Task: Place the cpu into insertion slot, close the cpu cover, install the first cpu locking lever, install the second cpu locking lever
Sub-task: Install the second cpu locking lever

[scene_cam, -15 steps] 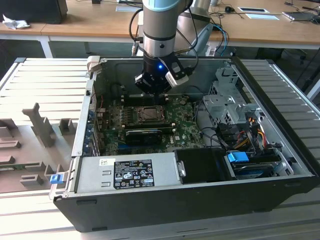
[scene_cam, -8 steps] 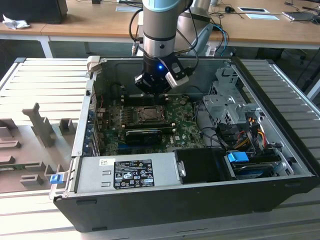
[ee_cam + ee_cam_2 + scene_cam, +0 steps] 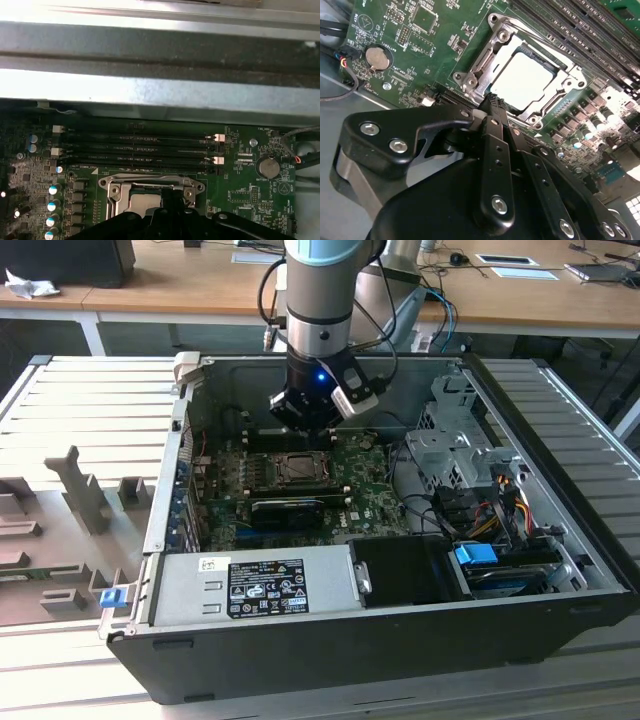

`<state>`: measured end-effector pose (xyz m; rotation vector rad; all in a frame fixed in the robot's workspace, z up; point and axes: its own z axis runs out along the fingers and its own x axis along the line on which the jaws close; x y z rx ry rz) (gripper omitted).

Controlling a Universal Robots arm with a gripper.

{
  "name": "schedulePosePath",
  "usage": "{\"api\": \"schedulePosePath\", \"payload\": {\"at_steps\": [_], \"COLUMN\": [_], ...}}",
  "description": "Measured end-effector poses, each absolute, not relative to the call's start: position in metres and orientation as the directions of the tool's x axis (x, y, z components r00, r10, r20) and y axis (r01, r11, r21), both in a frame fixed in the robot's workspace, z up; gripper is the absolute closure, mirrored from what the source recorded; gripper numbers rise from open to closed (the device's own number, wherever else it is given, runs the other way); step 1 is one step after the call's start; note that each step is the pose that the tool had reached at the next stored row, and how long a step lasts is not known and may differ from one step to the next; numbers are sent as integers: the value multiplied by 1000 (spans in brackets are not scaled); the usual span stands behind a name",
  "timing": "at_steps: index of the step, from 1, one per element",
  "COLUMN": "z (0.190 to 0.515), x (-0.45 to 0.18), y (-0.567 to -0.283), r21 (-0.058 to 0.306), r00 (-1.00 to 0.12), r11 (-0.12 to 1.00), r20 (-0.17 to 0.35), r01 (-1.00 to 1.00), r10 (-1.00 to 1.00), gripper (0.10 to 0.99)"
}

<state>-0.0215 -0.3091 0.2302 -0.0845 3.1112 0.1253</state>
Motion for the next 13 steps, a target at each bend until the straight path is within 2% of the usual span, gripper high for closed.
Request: {"api": "schedulePosePath", "payload": {"at_steps": [13], "z": [233], "x": [-23], "y": [-318], "r21": [79], "r00": [-998], "r11": [995], "r20": [-29], "r01": [-55], "r10": [-53], "gripper": [980]}}
